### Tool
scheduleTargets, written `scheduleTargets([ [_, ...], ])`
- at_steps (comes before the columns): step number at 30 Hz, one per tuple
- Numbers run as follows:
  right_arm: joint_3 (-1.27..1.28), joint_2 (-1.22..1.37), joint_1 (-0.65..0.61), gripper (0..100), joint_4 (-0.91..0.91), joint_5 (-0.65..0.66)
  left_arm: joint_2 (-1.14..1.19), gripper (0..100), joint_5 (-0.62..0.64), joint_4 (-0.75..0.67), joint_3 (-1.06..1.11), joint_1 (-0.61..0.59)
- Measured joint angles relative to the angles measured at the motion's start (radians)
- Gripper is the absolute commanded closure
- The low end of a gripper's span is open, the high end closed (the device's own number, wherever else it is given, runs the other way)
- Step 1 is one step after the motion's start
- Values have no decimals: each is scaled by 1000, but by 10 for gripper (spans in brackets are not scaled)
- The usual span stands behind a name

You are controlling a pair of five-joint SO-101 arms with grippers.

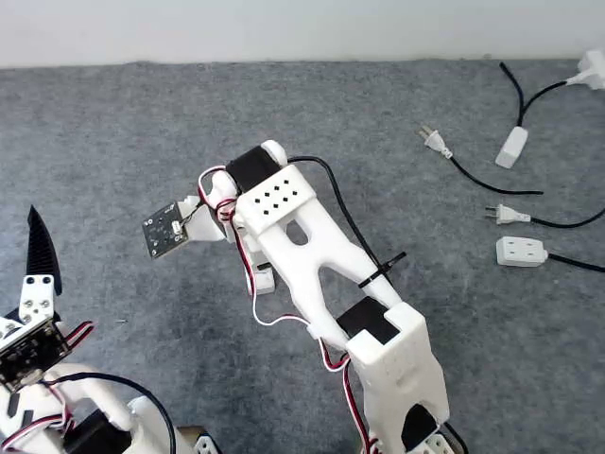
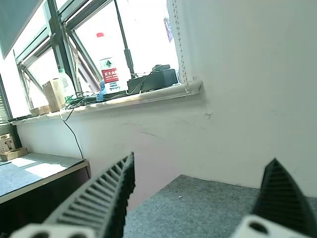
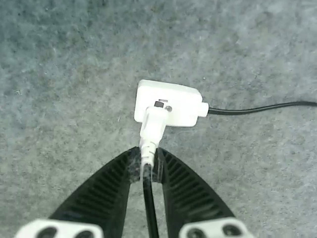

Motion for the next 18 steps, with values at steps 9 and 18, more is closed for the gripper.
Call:
scheduleTargets([
  [9, 20, 0, 17, 991, 0, 0, 0, 603, 0, 0, 0, 0],
  [18, 98, 0, 17, 991, 0, 0, 0, 603, 0, 25, 0, 0],
])
